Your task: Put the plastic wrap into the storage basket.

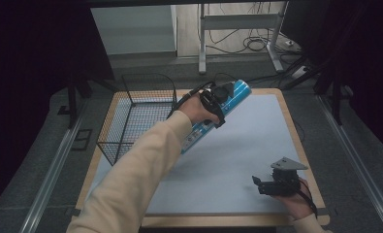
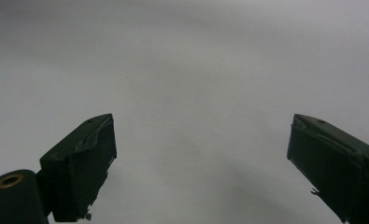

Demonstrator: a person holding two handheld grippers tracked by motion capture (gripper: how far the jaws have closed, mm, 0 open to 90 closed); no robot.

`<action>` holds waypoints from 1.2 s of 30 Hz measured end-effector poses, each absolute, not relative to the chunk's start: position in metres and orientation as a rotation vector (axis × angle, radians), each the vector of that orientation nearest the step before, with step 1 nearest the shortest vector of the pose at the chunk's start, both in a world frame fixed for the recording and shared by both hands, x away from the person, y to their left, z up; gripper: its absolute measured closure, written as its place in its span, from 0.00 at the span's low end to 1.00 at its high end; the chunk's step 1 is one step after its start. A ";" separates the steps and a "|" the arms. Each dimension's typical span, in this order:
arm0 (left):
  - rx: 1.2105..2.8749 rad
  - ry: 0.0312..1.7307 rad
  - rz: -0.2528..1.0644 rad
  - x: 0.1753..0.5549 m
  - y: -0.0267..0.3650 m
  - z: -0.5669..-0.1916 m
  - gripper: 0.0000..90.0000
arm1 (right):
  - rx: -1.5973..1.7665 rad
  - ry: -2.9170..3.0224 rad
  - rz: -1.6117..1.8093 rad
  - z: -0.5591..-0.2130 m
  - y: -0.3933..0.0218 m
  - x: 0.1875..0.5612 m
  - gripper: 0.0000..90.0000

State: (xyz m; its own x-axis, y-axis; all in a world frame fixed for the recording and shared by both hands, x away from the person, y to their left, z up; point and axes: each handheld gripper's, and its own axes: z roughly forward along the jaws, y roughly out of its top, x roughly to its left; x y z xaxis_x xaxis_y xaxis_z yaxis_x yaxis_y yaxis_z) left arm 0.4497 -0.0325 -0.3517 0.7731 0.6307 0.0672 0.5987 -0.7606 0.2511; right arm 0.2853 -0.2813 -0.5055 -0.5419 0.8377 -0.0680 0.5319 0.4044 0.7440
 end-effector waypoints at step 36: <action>2.710 1.044 0.374 0.468 0.008 -0.308 0.35 | 1.177 2.233 0.955 -0.505 -0.282 0.285 0.10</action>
